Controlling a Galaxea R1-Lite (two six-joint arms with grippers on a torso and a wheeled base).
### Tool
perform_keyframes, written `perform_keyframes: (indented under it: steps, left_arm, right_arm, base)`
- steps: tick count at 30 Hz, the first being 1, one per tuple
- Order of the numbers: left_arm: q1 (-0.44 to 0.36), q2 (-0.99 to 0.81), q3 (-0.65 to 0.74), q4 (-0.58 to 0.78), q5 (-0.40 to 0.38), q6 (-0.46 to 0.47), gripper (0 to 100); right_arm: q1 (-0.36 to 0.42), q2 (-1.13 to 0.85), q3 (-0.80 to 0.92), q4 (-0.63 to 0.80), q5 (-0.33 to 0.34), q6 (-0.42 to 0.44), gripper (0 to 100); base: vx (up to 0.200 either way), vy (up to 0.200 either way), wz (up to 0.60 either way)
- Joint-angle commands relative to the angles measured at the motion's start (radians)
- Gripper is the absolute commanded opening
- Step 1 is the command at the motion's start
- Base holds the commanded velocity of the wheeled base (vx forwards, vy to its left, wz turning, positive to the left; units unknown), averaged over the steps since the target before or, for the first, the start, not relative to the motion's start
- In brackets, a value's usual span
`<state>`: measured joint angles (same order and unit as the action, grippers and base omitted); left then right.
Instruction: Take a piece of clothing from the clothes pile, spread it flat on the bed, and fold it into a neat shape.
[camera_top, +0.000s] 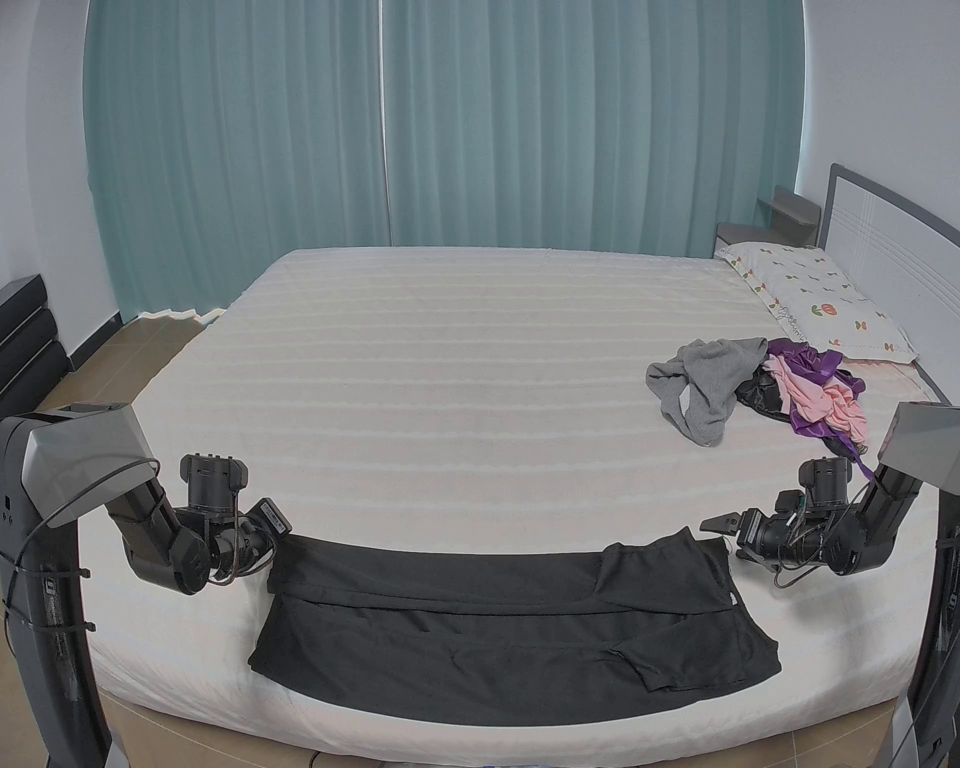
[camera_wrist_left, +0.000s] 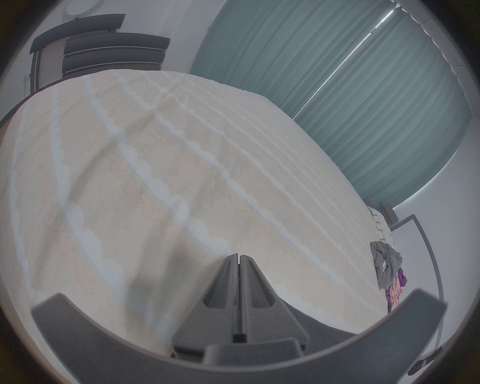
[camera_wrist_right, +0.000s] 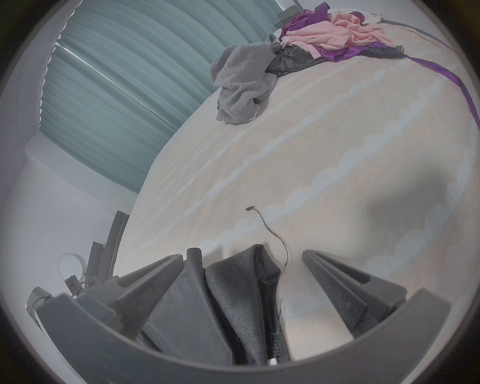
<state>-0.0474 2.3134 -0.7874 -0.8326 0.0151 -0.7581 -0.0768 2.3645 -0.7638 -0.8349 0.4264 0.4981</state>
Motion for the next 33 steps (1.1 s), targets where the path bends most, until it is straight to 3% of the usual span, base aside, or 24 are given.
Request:
perform_keyframes:
  steps: [1,6,7,14,21,33]
  left_arm:
    - [-0.002,0.003,-0.003,0.000,0.000,0.000,0]
    - [-0.002,0.003,-0.003,0.000,0.000,0.000,0]
    - [-0.002,0.003,-0.001,0.000,0.000,0.000,0]
    - [-0.002,0.004,-0.001,0.000,0.000,0.000,0]
    - [-0.002,0.006,0.001,0.000,-0.001,0.000,0]
    - [-0.002,0.020,-0.003,0.000,-0.007,0.005,0]
  right_arm:
    - [0.003,0.010,-0.003,0.000,0.000,-0.001,100]
    - [0.011,0.039,-0.042,0.005,-0.001,-0.001,100]
    - [0.015,0.045,-0.049,0.007,-0.005,-0.001,0]
    - [0.019,0.053,-0.060,0.007,-0.044,0.002,0]
    - [0.008,0.036,-0.063,0.000,-0.054,0.068,0]
    - [-0.003,0.038,-0.072,-0.003,-0.074,0.069,0]
  base:
    - [0.000,0.000,0.00]
    - [0.000,0.000,0.00]
    - [0.000,0.000,0.00]
    - [0.000,0.000,0.00]
    - [0.000,0.000,0.00]
    - [0.000,0.000,0.00]
